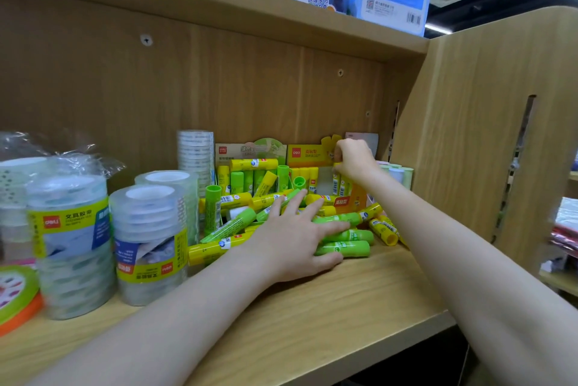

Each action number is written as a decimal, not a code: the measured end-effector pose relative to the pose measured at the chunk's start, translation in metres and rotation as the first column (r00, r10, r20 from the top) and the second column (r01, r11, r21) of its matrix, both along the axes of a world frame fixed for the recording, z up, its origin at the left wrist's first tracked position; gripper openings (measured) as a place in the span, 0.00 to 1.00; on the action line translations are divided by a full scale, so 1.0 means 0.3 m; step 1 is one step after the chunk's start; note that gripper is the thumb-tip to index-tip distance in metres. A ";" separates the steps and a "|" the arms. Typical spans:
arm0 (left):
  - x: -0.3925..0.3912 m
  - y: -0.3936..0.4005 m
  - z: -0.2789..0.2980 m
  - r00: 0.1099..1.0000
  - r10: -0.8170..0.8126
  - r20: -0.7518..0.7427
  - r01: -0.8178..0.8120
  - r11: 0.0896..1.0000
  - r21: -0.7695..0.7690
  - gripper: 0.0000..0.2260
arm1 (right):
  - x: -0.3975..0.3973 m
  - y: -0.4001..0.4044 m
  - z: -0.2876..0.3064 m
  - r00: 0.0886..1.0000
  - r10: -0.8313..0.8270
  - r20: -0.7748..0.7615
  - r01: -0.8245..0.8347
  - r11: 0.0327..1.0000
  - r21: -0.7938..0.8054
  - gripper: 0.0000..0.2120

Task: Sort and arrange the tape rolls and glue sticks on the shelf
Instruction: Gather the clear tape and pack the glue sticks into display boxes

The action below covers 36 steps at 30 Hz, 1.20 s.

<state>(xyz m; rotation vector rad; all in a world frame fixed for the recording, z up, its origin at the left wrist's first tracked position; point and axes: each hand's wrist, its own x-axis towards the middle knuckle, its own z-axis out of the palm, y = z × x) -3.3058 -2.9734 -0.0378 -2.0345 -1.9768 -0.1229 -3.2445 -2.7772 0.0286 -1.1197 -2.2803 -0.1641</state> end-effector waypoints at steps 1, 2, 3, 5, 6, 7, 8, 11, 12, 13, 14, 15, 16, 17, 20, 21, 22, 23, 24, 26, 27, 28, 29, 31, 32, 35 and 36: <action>0.000 0.000 0.000 1.000 -0.001 0.000 0.001 1.000 0.001 0.24 | 0.000 -0.001 0.000 1.000 0.006 -0.018 -0.006 1.000 -0.012 0.11; -0.001 0.000 0.000 1.000 -0.002 -0.001 0.002 1.000 0.003 0.24 | 0.000 -0.004 0.002 1.000 0.007 -0.026 -0.007 1.000 -0.023 0.10; -0.002 0.000 0.001 1.000 -0.002 0.000 0.002 1.000 0.003 0.24 | -0.001 -0.008 0.004 1.000 0.004 -0.027 -0.005 0.999 -0.034 0.09; 0.000 0.000 0.002 1.000 -0.002 0.001 0.002 1.000 -0.003 0.24 | 0.000 -0.013 0.008 1.000 -0.022 -0.020 0.021 0.998 -0.055 0.08; 0.000 0.000 0.002 1.000 0.000 -0.003 0.000 1.000 -0.007 0.24 | 0.001 -0.012 0.011 0.999 -0.040 -0.014 0.039 0.998 -0.056 0.08; 0.001 -0.002 0.002 1.000 0.003 -0.007 -0.003 1.000 -0.012 0.24 | 0.001 -0.009 0.012 0.999 -0.054 -0.004 0.054 0.997 -0.048 0.08; 0.001 -0.002 0.003 1.000 0.005 -0.008 -0.005 1.000 -0.012 0.24 | -0.001 -0.004 0.013 0.998 -0.065 0.009 0.065 0.997 -0.034 0.07; 0.002 -0.004 0.004 1.000 0.006 -0.009 -0.006 1.000 -0.010 0.24 | -0.005 -0.003 0.008 0.993 -0.097 0.068 0.096 0.995 0.006 0.06; 0.003 -0.004 0.003 1.000 0.007 -0.009 -0.007 1.000 -0.009 0.24 | -0.005 -0.004 0.012 0.992 -0.099 0.084 0.100 0.995 -0.001 0.06; 0.003 -0.004 0.003 1.000 0.008 -0.010 -0.008 1.000 -0.012 0.24 | -0.001 -0.006 0.020 0.990 -0.097 0.098 0.100 0.995 -0.026 0.07; 0.003 -0.004 0.003 1.000 0.008 -0.011 -0.008 1.000 -0.013 0.24 | 0.005 -0.008 0.030 0.990 -0.092 0.105 0.098 0.994 -0.057 0.08; 0.001 -0.004 0.004 1.000 0.007 -0.009 -0.007 1.000 -0.012 0.24 | 0.017 -0.012 0.039 0.991 -0.086 0.103 0.094 0.992 -0.081 0.09; -0.001 -0.003 0.005 1.000 0.003 -0.005 -0.003 1.000 -0.013 0.24 | 0.040 -0.017 0.048 0.993 -0.079 0.088 0.088 0.992 -0.094 0.11; 0.000 -0.004 0.004 1.000 -0.001 0.000 0.001 1.000 -0.016 0.24 | 0.072 -0.025 0.052 0.996 -0.068 0.058 0.073 0.993 -0.096 0.11; -0.002 -0.007 0.005 1.000 -0.002 -0.003 0.002 1.000 -0.022 0.24 | 0.190 -0.070 0.045 0.999 0.038 -0.011 -0.038 0.998 -0.052 0.11; -0.002 -0.008 0.006 1.000 -0.002 -0.005 0.002 1.000 -0.024 0.24 | 0.230 -0.092 0.037 0.998 0.066 0.016 -0.065 0.997 -0.040 0.10; -0.007 -0.007 0.008 1.000 -0.002 -0.005 0.002 1.000 -0.021 0.24 | 0.261 -0.112 0.028 0.995 0.090 0.047 -0.089 0.996 -0.027 0.10; -0.007 -0.007 0.008 1.000 -0.003 -0.005 0.003 1.000 -0.022 0.25 | 0.294 -0.127 0.013 0.991 0.119 0.061 -0.118 0.993 -0.014 0.09; -0.004 -0.007 0.007 1.000 -0.005 -0.006 0.005 1.000 -0.026 0.25 | 0.320 -0.139 -0.001 0.984 0.164 0.069 -0.164 0.986 -0.007 0.09; -0.001 -0.007 0.004 1.000 -0.005 -0.008 0.005 1.000 -0.026 0.25 | 0.354 -0.145 -0.038 0.954 0.285 0.095 -0.282 0.958 -0.048 0.08; 0.000 -0.008 0.005 1.000 -0.004 -0.009 0.004 1.000 -0.024 0.25 | 0.361 -0.146 -0.061 0.935 0.330 0.131 -0.321 0.943 -0.089 0.08; 0.000 -0.008 0.006 1.000 -0.005 -0.007 0.005 1.000 -0.022 0.25 | 0.362 -0.143 -0.086 0.922 0.346 0.175 -0.329 0.937 -0.117 0.10; -0.001 -0.007 0.008 1.000 -0.008 -0.003 0.008 1.000 -0.019 0.25 | 0.360 -0.133 -0.109 0.918 0.337 0.209 -0.318 0.940 -0.121 0.12; -0.001 -0.007 0.008 1.000 -0.012 0.003 0.012 1.000 -0.020 0.25 | 0.359 -0.117 -0.130 0.928 0.323 0.185 -0.303 0.944 -0.128 0.13; 0.000 -0.007 0.008 1.000 -0.012 0.004 0.012 1.000 -0.021 0.24 | 0.364 -0.114 -0.123 0.934 0.343 0.100 -0.325 0.932 -0.160 0.12; 0.002 -0.007 0.008 1.000 -0.003 0.003 0.003 1.000 -0.027 0.25 | 0.393 -0.114 -0.063 0.840 0.403 -0.365 -0.506 0.824 -0.255 0.08; 0.001 -0.006 0.009 1.000 -0.002 0.002 0.002 1.000 -0.028 0.25 | 0.398 -0.115 -0.039 0.770 0.397 -0.499 -0.563 0.791 -0.240 0.08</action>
